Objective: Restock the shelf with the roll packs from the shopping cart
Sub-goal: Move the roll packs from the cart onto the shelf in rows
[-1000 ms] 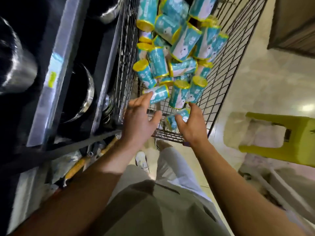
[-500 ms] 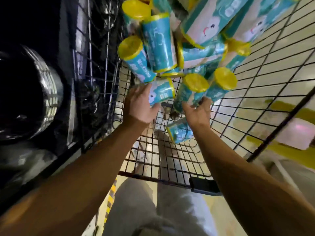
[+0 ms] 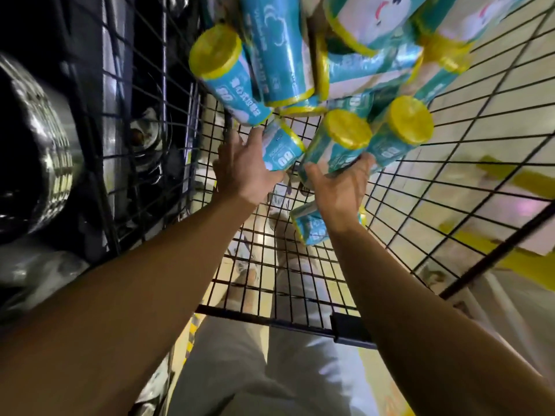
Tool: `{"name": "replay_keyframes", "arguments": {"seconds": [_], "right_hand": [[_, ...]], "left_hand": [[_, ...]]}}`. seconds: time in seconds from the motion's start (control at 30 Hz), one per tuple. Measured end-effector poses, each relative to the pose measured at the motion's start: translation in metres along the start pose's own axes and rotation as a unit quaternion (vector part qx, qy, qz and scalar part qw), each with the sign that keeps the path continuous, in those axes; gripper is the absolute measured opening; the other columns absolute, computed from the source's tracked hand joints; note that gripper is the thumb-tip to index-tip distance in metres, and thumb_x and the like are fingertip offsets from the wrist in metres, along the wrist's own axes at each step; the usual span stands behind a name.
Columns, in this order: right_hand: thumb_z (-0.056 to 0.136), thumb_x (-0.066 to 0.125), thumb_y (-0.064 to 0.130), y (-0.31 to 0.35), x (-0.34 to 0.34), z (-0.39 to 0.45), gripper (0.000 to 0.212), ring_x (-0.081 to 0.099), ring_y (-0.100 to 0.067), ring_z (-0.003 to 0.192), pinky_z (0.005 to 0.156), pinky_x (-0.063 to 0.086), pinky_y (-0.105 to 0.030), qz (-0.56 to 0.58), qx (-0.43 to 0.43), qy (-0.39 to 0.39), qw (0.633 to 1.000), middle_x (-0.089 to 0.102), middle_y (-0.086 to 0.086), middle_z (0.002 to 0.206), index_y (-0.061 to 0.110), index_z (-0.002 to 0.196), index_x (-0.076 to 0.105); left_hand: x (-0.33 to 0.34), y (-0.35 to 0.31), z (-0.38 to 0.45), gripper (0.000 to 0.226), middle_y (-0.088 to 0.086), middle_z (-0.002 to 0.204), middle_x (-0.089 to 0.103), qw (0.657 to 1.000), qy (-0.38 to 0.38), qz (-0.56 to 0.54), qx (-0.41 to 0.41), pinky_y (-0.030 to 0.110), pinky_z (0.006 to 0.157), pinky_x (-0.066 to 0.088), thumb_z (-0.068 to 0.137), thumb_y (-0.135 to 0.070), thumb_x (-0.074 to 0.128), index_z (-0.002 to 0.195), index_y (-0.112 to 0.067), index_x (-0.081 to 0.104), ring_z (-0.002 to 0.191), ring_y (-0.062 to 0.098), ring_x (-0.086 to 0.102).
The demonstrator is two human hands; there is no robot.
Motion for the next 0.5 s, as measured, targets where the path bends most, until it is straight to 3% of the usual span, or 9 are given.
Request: {"name": "replay_keyframes", "arguments": {"seconds": [0.1, 0.2, 0.3, 0.33, 0.4, 0.5], "right_hand": [[0.068, 0.084, 0.033, 0.001, 0.007, 0.002, 0.087, 0.058, -0.028, 0.113, 0.094, 0.047, -0.029, 0.042, 0.053, -0.004, 0.998, 0.057, -0.009, 0.125, 0.008, 0.135, 0.036], [0.07, 0.084, 0.035, 0.005, 0.004, -0.001, 0.077, 0.061, -0.023, 0.097, 0.079, 0.044, -0.025, 0.05, 0.066, 0.008, 0.997, 0.06, -0.002, 0.111, 0.009, 0.127, 0.039], [0.063, 0.084, 0.036, 0.018, -0.021, -0.013, 0.07, 0.067, -0.022, 0.087, 0.078, 0.053, -0.031, 0.081, 0.035, -0.003, 0.996, 0.065, 0.0, 0.099, 0.013, 0.113, 0.041], [0.059, 0.083, 0.036, 0.024, -0.031, -0.02, 0.07, 0.069, -0.02, 0.083, 0.079, 0.056, -0.034, 0.105, 0.022, -0.004, 0.994, 0.066, 0.0, 0.097, 0.014, 0.11, 0.04], [0.056, 0.08, 0.038, 0.041, -0.05, -0.043, 0.07, 0.071, -0.013, 0.08, 0.074, 0.058, -0.03, 0.146, 0.003, 0.02, 0.989, 0.069, -0.001, 0.098, 0.015, 0.11, 0.044], [0.067, 0.08, 0.027, 0.066, -0.076, -0.087, 0.042, 0.072, -0.006, 0.073, 0.065, 0.057, -0.022, 0.173, -0.032, 0.074, 0.982, 0.075, 0.003, 0.089, 0.016, 0.103, 0.062]], "left_hand": [[0.012, 0.02, -0.013, 0.085, 0.003, 0.118, 0.062, 0.988, 0.021, -0.137, -0.074, 0.041, 0.085, 0.056, 0.042, -0.068, 0.069, 0.118, -0.032, 0.054, 0.102, 0.024, 0.062], [-0.001, 0.021, -0.036, 0.068, -0.002, 0.104, 0.067, 0.954, 0.005, -0.282, -0.101, 0.034, 0.079, 0.058, 0.051, -0.048, 0.08, 0.111, -0.023, 0.061, 0.089, 0.016, 0.066], [-0.025, 0.021, -0.057, 0.05, -0.014, 0.095, 0.066, 0.915, -0.007, -0.393, -0.093, 0.033, 0.084, 0.059, 0.07, -0.021, 0.087, 0.111, -0.024, 0.06, 0.084, 0.006, 0.066], [-0.037, 0.018, -0.065, 0.047, -0.017, 0.094, 0.066, 0.91, -0.012, -0.406, -0.081, 0.036, 0.083, 0.059, 0.071, -0.023, 0.087, 0.11, -0.024, 0.061, 0.085, 0.007, 0.066], [-0.061, 0.009, -0.087, 0.052, -0.017, 0.092, 0.067, 0.9, -0.007, -0.432, -0.061, 0.028, 0.073, 0.058, 0.068, -0.032, 0.086, 0.113, -0.019, 0.063, 0.083, 0.006, 0.067], [-0.095, -0.006, -0.129, 0.042, -0.01, 0.093, 0.07, 0.873, 0.0, -0.487, -0.029, 0.022, 0.066, 0.056, 0.074, -0.024, 0.084, 0.109, -0.02, 0.063, 0.077, 0.002, 0.068]]}}
Point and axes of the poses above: each hand's wrist, its own z-axis towards the middle knuckle, its own x-axis out of the palm, y = z × x, the point moved 8 cm from there along z, towards the middle knuckle
